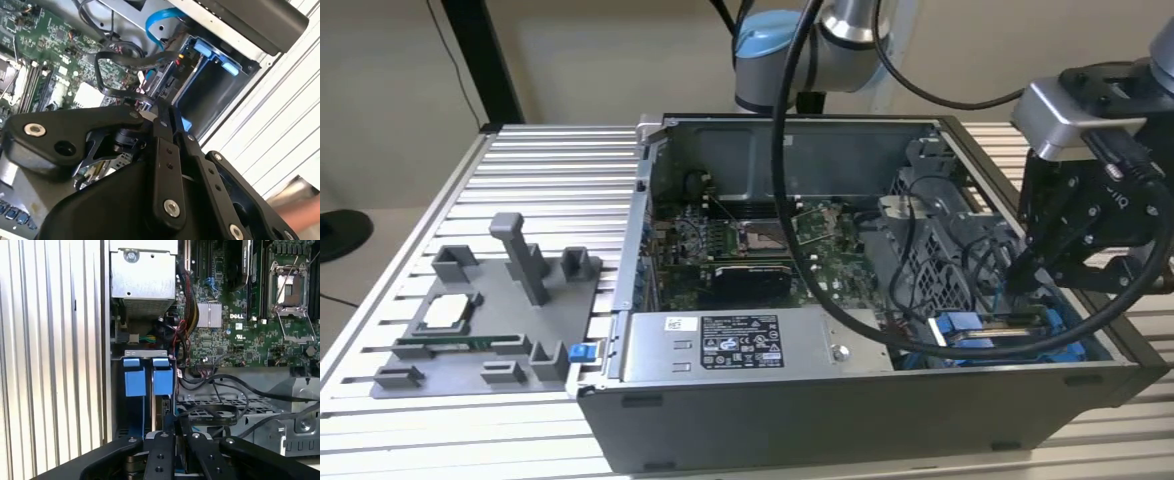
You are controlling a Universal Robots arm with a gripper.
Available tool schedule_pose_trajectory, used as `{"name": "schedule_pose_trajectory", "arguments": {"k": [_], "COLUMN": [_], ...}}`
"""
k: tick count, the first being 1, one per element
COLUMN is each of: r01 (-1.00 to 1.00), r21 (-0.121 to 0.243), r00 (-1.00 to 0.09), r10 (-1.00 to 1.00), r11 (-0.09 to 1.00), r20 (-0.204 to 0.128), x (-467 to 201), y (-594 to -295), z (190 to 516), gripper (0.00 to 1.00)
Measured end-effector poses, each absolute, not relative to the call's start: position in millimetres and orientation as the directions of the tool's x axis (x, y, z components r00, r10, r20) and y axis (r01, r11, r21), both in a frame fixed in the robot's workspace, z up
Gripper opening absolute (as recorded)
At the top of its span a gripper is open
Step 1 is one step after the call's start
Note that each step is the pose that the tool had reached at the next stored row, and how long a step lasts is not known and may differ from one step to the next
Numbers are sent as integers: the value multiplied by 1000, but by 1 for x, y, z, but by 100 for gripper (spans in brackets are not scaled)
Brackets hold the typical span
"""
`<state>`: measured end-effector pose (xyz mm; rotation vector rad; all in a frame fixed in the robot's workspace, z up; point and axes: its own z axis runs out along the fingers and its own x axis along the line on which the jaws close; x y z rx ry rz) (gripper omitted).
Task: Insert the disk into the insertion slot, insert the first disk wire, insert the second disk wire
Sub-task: 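Insert the second disk wire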
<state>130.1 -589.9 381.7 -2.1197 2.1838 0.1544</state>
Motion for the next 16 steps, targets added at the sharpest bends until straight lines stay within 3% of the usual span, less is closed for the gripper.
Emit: {"name": "schedule_pose_trajectory", "arguments": {"k": [4,11,16], "r01": [-1000,-1000,-1000], "r21": [9,8,0], "r00": [-30,-30,-28], "r10": [-980,-975,-962], "r11": [29,29,29], "r20": [-197,-222,-272], "x": [130,130,130], "y": [-594,-612,-615], "z": [380,371,369], "gripper": [0,0,0]}}
